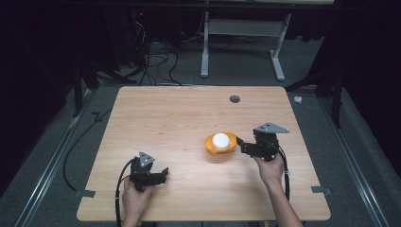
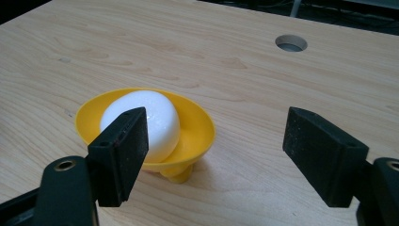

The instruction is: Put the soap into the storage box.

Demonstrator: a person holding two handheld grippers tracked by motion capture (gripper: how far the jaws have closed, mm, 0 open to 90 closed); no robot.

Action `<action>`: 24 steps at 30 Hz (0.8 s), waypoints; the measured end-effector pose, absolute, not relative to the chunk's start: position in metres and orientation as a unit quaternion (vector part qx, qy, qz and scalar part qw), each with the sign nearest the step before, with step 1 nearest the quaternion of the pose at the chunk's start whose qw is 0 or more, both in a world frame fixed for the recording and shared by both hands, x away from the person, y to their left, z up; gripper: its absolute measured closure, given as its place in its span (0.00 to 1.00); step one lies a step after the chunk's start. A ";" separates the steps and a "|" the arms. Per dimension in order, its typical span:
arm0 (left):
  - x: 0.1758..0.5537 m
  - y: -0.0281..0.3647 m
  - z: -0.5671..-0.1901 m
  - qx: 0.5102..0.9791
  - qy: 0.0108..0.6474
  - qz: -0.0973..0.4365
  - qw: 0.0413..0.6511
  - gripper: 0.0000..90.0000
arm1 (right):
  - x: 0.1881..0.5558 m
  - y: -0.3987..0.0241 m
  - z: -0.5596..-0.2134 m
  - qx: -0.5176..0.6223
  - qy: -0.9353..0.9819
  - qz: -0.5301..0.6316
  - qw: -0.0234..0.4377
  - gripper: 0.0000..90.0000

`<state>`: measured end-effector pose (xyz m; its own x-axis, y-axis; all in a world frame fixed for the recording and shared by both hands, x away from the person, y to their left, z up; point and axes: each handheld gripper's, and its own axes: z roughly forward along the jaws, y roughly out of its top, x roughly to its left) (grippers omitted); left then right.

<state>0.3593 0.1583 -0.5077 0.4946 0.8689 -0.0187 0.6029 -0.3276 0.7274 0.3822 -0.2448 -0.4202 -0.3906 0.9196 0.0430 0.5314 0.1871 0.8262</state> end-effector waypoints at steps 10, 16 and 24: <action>0.359 0.158 -0.508 0.792 0.465 0.191 0.347 0.16 | 0.375 -0.256 -0.421 0.502 0.724 0.403 0.247 0.26; 0.359 0.158 -0.508 0.791 0.465 0.191 0.347 0.16 | 0.370 -0.264 -0.419 0.508 0.717 0.407 0.249 0.26; 0.359 0.158 -0.508 0.792 0.465 0.192 0.347 0.16 | 0.362 -0.271 -0.416 0.508 0.712 0.411 0.257 0.26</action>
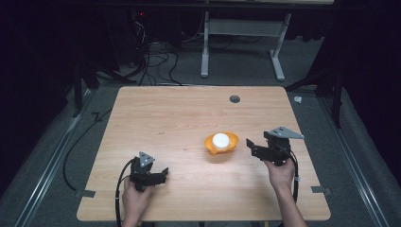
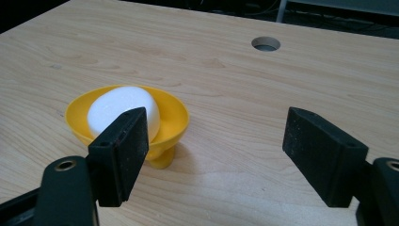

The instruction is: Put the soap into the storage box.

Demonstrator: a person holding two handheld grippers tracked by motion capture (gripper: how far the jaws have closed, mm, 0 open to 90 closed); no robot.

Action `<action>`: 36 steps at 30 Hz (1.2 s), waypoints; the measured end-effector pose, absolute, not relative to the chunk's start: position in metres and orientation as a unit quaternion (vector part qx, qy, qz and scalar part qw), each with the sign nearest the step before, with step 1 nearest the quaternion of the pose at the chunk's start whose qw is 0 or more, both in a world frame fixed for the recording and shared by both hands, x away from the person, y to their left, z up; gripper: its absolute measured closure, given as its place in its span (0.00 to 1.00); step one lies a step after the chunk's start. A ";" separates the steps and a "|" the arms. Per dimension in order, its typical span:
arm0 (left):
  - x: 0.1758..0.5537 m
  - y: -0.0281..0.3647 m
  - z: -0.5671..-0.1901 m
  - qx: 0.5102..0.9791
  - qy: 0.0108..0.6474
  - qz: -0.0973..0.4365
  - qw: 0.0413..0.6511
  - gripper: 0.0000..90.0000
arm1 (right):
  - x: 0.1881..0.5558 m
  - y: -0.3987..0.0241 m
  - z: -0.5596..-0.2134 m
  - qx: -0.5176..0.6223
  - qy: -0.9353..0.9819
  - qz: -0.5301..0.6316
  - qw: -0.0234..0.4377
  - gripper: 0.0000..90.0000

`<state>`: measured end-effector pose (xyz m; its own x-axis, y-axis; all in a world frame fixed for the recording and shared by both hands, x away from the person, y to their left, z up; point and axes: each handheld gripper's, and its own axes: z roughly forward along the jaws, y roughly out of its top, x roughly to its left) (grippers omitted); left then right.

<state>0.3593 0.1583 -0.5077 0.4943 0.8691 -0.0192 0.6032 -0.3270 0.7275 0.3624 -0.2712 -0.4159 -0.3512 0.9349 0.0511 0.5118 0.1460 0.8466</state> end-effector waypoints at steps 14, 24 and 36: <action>0.359 0.158 -0.508 0.792 0.465 0.191 0.347 0.16 | 0.351 -0.284 -0.416 0.515 0.702 0.417 0.263 0.26; 0.359 0.158 -0.508 0.792 0.465 0.191 0.347 0.16 | 0.341 -0.296 -0.419 0.526 0.692 0.418 0.266 0.26; 0.359 0.158 -0.508 0.791 0.465 0.191 0.347 0.16 | 0.333 -0.303 -0.425 0.532 0.689 0.414 0.265 0.26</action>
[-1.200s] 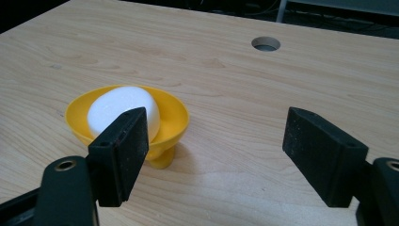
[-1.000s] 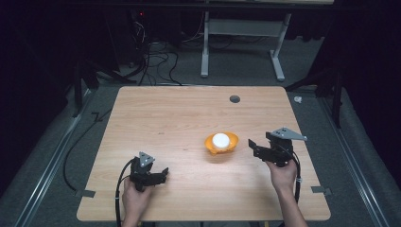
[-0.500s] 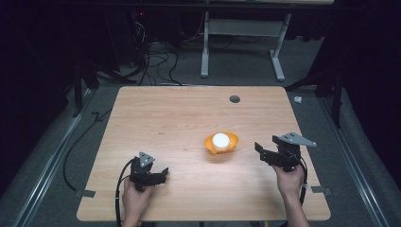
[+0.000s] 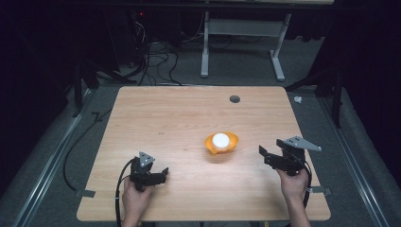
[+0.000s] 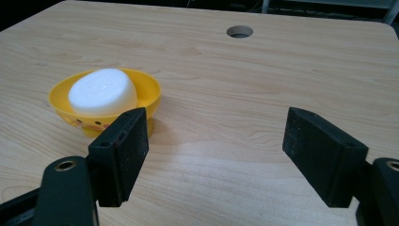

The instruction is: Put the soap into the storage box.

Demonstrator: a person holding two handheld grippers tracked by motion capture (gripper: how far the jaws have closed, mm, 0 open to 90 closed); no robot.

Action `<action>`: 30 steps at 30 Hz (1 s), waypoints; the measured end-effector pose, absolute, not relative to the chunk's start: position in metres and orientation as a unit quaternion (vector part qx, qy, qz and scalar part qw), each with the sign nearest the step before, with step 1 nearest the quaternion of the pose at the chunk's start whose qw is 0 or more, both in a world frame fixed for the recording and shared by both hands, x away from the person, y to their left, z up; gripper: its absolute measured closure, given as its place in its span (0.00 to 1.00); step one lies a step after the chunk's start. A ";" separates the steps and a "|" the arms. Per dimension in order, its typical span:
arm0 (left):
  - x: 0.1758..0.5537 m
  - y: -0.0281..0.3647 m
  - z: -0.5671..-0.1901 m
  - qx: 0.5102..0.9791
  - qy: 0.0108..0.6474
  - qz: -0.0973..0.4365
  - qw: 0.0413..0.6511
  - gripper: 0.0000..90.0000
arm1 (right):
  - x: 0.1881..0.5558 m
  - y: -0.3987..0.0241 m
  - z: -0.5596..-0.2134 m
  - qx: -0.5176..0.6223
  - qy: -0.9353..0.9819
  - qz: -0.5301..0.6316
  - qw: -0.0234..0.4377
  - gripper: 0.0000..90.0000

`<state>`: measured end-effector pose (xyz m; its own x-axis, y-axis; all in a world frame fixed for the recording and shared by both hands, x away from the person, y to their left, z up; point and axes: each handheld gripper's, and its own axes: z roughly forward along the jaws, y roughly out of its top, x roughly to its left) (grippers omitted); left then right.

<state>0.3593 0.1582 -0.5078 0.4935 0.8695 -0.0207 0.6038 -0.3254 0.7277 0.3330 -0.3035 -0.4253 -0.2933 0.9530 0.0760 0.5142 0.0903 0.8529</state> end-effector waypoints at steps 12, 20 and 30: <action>0.359 0.158 -0.508 0.791 0.466 0.192 0.347 0.16 | 0.326 -0.310 -0.438 0.547 0.683 0.411 0.256 0.27; 0.359 0.158 -0.508 0.791 0.466 0.191 0.347 0.16 | 0.322 -0.313 -0.447 0.556 0.680 0.410 0.248 0.27; 0.359 0.158 -0.508 0.791 0.466 0.191 0.347 0.16 | 0.320 -0.308 -0.458 0.556 0.683 0.408 0.240 0.27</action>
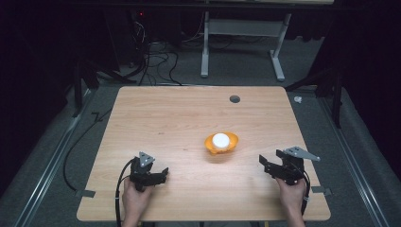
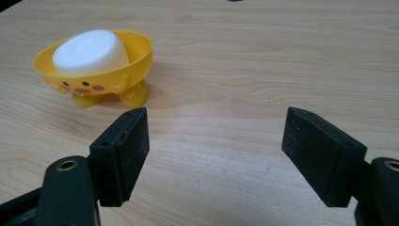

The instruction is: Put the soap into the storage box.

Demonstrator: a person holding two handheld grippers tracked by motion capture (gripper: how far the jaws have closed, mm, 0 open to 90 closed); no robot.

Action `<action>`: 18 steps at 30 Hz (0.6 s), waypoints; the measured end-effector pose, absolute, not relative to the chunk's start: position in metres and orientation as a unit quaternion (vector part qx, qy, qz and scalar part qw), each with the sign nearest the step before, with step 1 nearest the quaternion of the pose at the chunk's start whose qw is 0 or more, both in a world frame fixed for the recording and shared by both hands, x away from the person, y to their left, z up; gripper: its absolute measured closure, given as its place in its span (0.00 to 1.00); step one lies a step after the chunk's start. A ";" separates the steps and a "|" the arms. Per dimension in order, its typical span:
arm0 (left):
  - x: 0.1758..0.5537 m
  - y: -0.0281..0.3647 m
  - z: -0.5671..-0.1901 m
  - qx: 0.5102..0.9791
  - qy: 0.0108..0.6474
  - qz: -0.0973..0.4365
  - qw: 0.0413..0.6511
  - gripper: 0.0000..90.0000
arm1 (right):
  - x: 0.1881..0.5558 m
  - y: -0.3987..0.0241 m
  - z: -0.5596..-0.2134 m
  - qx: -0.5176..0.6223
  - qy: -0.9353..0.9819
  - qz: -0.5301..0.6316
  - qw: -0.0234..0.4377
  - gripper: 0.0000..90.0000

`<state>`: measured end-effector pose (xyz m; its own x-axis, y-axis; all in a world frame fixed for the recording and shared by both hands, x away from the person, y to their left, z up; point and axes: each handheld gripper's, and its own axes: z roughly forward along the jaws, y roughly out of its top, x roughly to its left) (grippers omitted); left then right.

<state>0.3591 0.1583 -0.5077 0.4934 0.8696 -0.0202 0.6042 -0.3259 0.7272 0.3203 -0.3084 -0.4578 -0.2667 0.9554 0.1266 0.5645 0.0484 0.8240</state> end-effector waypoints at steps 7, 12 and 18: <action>0.359 0.158 -0.508 0.791 0.466 0.191 0.347 0.16 | 0.322 -0.305 -0.466 0.560 0.685 0.407 0.229 0.28; 0.359 0.158 -0.508 0.791 0.466 0.191 0.347 0.16 | 0.326 -0.299 -0.471 0.560 0.688 0.407 0.219 0.29; 0.359 0.158 -0.508 0.791 0.466 0.191 0.347 0.16 | 0.328 -0.293 -0.474 0.559 0.695 0.398 0.216 0.30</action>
